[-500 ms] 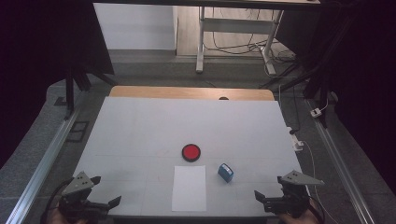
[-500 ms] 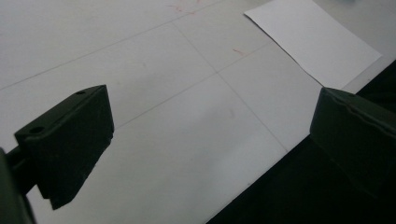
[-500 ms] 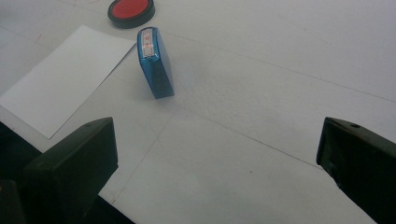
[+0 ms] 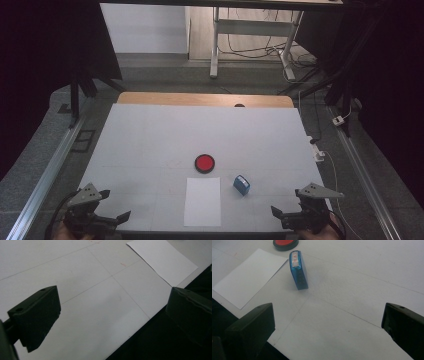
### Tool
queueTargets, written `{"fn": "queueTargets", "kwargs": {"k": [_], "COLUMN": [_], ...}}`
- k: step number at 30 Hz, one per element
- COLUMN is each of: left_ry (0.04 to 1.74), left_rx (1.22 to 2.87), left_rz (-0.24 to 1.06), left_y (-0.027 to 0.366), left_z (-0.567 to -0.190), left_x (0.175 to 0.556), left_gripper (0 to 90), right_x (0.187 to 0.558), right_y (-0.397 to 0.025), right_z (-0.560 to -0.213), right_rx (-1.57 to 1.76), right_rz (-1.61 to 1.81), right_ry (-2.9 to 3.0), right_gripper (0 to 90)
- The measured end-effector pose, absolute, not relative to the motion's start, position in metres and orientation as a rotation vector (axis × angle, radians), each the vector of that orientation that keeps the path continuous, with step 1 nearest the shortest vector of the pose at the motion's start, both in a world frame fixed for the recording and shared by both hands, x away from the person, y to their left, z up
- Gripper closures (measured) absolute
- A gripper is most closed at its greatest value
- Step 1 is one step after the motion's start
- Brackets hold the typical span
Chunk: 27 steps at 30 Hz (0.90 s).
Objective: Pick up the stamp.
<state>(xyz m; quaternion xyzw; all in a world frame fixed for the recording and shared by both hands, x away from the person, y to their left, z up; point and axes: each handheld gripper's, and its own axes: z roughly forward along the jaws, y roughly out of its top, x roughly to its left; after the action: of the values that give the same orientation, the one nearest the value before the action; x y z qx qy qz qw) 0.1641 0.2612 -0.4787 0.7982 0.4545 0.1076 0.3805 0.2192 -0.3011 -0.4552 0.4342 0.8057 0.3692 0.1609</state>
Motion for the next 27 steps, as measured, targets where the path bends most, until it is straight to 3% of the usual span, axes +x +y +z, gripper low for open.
{"fn": "queueTargets", "kwargs": {"k": [27], "left_ry": [1.152], "left_rx": [2.042], "left_rz": [0.258], "left_y": [0.261], "left_z": [-0.479], "left_x": [0.165], "left_gripper": [0.8], "right_x": [0.219], "right_y": [-0.290], "right_z": [-0.451], "right_rx": [1.156], "right_rz": [1.050], "right_ry": [2.309], "right_gripper": [0.0]}}
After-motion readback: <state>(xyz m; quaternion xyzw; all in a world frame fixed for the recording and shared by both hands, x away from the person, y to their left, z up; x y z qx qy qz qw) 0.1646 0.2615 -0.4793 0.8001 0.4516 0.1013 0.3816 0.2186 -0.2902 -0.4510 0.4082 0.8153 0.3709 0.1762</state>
